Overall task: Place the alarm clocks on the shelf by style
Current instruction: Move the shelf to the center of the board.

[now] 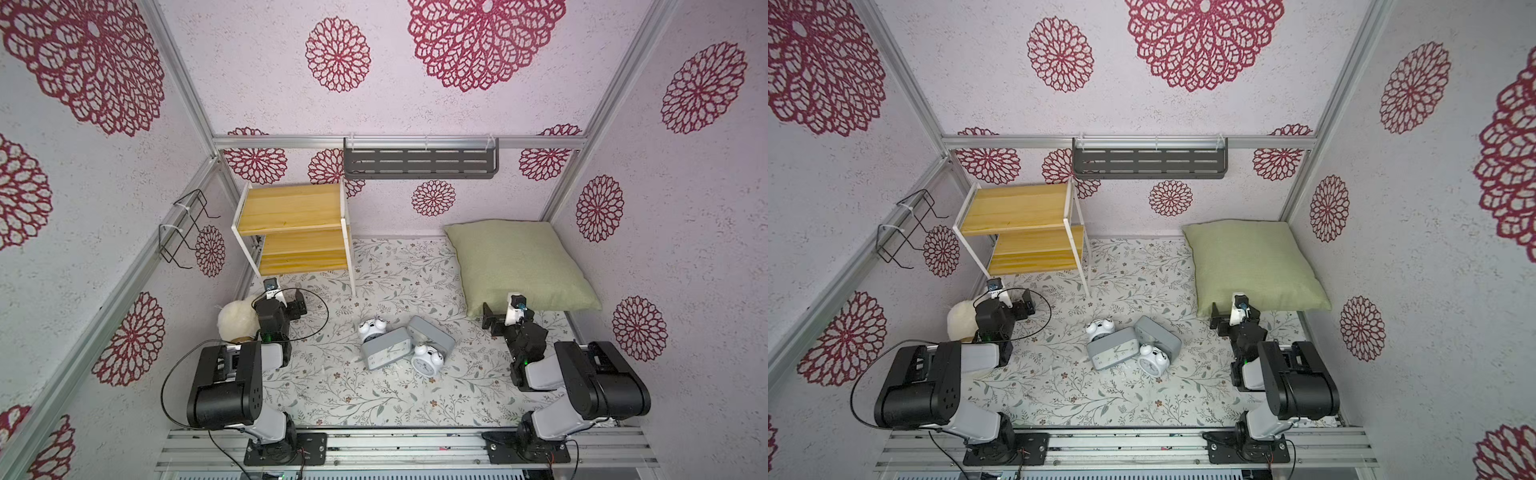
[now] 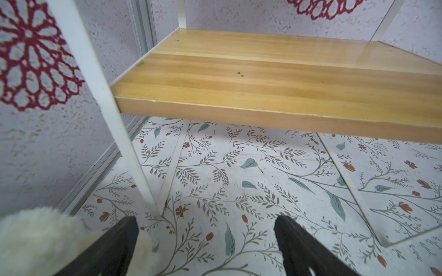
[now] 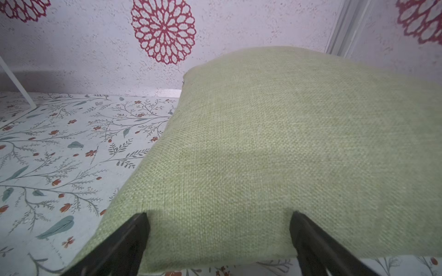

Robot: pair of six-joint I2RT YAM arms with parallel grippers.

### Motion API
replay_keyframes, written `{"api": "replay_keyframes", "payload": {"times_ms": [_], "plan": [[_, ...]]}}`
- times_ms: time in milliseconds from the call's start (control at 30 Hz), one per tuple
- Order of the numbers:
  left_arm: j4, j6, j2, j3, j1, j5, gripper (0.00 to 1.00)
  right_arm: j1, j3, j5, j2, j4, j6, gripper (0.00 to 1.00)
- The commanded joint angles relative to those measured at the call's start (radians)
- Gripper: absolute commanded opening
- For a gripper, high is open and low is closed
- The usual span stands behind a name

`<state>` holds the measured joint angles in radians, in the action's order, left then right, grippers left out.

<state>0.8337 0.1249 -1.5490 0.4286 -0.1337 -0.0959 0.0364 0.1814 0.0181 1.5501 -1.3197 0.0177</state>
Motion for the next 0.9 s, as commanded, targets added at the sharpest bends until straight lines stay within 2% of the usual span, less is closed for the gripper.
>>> {"api": "replay_keyframes", "payload": {"times_ms": [0, 667, 767, 867], "plan": [[0.022, 0.003, -0.001, 0.001, -0.006, -0.003, 0.97, 0.0, 0.024, -0.021, -0.016, -0.03, 0.004, 0.99], [0.031, 0.001, 0.004, -0.007, -0.006, -0.004, 0.97, 0.0, 0.012, -0.033, -0.018, -0.051, -0.001, 0.99], [0.07, 0.007, 0.063, -0.049, -0.007, -0.021, 0.97, 0.0, -0.028, -0.06, -0.062, -0.091, -0.011, 0.99], [0.05, 0.029, 0.178, -0.094, -0.007, -0.074, 0.97, 0.002, -0.043, -0.061, -0.158, -0.038, -0.009, 0.99]]}}
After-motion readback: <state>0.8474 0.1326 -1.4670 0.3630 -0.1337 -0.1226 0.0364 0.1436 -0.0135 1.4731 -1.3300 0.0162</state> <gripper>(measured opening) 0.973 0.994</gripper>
